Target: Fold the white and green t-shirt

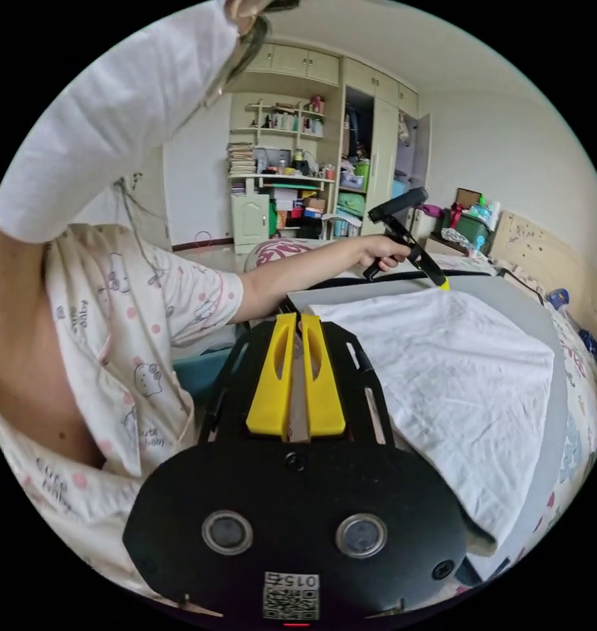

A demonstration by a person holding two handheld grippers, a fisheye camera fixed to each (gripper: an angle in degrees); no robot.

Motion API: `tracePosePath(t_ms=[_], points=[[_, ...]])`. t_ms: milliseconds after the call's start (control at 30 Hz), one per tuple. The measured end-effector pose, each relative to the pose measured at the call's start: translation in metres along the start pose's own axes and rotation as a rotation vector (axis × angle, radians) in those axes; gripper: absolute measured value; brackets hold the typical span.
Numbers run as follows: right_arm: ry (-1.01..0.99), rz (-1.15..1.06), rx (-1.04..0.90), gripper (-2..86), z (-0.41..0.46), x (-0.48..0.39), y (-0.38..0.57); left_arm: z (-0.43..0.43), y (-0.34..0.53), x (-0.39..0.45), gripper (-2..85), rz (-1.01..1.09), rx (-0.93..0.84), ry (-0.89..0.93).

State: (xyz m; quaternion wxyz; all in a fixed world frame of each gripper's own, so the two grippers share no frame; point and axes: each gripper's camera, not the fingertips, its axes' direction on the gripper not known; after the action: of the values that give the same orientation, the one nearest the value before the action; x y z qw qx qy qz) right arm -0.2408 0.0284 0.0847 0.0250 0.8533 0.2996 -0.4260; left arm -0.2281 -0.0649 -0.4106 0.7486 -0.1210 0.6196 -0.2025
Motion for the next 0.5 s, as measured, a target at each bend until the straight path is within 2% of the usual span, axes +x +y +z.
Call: tracePosePath(t_ms=[100, 300, 367, 500], points=[[0.004, -0.045, 0.014, 4.6, -0.051, -0.001, 0.004, -0.007, -0.005, -0.001, 0.0, -0.010, 0.002, 0.018], [0.361, 0.091, -0.043, 4.7, -0.142, 0.001, 0.017, -0.023, -0.017, -0.001, 0.1, -0.011, 0.001, 0.019], [0.465, 0.137, -0.112, 1.7, -0.159, -0.002, 0.027, -0.030, -0.022, -0.004, 0.2, -0.013, 0.002, 0.022], [0.405, 0.235, -0.230, -0.6, -0.173, 0.000, 0.039, -0.040, -0.028, -0.010, 0.2, -0.016, 0.003, 0.028]])
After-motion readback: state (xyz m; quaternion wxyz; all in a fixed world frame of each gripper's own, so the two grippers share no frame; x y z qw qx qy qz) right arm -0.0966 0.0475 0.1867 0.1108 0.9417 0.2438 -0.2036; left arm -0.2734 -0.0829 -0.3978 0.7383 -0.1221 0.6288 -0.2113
